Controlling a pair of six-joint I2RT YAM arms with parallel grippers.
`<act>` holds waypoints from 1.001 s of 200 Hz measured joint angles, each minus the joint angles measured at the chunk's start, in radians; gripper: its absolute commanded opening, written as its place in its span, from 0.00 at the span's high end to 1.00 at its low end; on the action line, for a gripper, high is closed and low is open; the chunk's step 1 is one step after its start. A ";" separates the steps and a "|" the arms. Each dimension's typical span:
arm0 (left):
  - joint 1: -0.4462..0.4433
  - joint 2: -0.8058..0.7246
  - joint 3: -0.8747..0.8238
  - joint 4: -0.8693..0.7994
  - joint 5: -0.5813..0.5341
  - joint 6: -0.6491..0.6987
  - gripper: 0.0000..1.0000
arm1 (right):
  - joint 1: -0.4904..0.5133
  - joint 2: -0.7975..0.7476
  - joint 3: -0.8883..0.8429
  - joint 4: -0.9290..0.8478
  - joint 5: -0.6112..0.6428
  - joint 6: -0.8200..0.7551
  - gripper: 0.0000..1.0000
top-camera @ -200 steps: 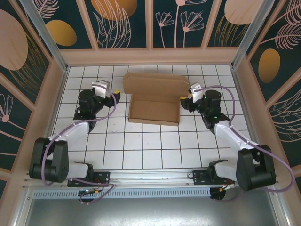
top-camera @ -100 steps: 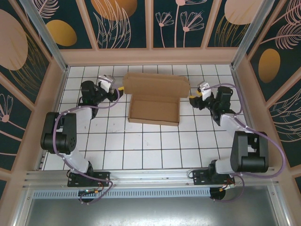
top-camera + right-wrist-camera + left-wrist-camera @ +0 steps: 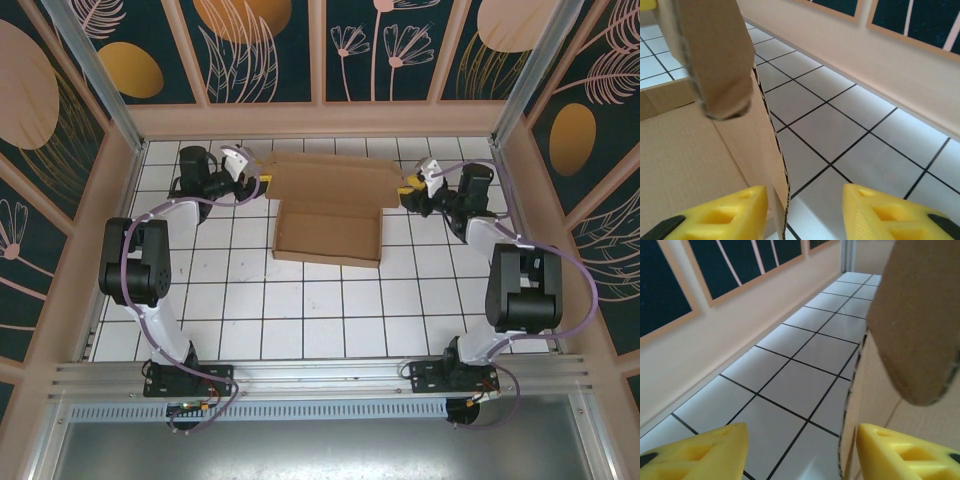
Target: Fold the paper box
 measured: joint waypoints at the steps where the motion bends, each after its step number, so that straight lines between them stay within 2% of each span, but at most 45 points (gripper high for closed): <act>1: 0.000 0.000 0.000 -0.002 0.001 0.001 0.47 | 0.000 0.001 0.000 0.000 0.000 0.000 0.58; 49: 0.000 0.006 0.008 -0.116 0.066 0.080 0.65 | 0.032 0.032 0.000 -0.003 -0.030 -0.004 0.65; 88: 0.000 0.011 0.017 -0.168 0.098 0.097 0.74 | 0.066 0.033 0.000 -0.005 -0.028 -0.018 0.78; 120: 0.000 0.027 0.036 -0.198 0.113 0.086 0.80 | 0.089 0.033 -0.004 -0.025 -0.008 -0.039 0.84; 167: 0.000 0.027 0.036 -0.220 0.092 0.081 0.82 | 0.088 0.014 -0.039 -0.027 0.072 -0.036 0.81; 200: 0.000 0.027 0.036 -0.221 0.086 0.078 0.80 | 0.083 -0.029 -0.045 -0.029 0.094 -0.036 0.83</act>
